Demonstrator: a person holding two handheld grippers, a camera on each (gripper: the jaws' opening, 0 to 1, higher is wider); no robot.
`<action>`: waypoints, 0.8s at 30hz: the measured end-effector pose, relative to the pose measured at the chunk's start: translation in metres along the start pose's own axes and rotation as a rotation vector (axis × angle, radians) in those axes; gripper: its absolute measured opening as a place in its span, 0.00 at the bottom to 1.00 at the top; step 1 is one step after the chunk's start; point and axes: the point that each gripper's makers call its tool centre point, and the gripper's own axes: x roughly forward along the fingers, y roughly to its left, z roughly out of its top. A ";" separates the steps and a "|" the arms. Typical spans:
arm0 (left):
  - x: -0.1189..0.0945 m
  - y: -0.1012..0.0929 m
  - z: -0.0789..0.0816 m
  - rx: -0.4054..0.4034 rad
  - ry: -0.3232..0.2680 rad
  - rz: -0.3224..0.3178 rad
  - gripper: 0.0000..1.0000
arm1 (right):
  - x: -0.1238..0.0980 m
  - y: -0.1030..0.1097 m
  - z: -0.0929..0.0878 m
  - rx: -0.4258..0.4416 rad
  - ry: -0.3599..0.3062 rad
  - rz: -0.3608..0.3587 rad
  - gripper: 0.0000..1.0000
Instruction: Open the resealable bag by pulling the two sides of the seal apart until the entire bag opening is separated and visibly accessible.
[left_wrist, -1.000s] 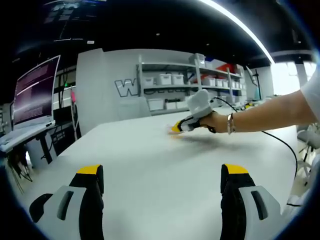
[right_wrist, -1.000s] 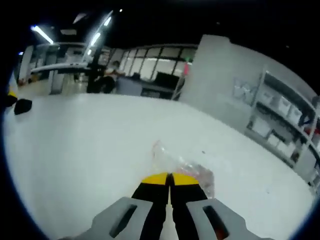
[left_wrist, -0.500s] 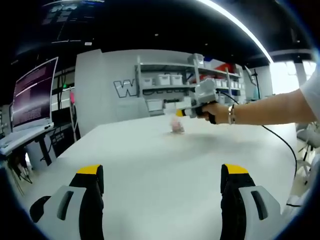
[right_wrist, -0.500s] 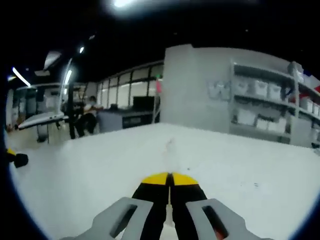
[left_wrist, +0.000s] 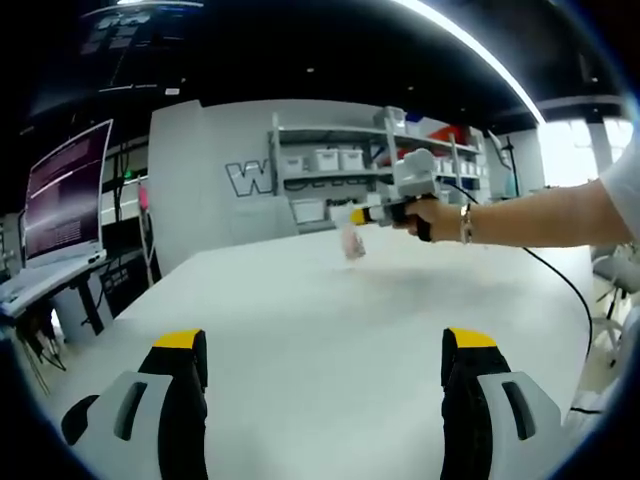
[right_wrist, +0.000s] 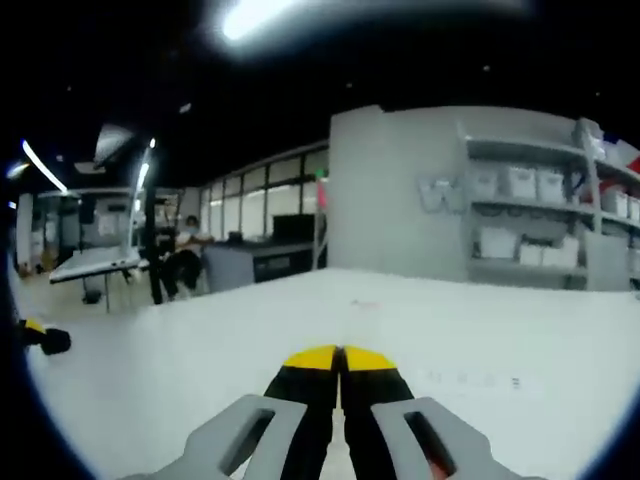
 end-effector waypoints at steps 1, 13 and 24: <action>0.000 0.000 0.000 0.000 0.000 0.000 0.95 | 0.000 0.001 0.001 0.000 -0.002 0.003 0.00; -0.004 -0.001 0.003 0.002 -0.007 0.001 0.95 | -0.005 0.009 -0.001 -0.015 -0.001 0.017 0.00; -0.005 -0.003 0.004 0.002 -0.013 -0.001 0.95 | 0.007 0.001 0.005 -0.037 -0.004 0.031 0.00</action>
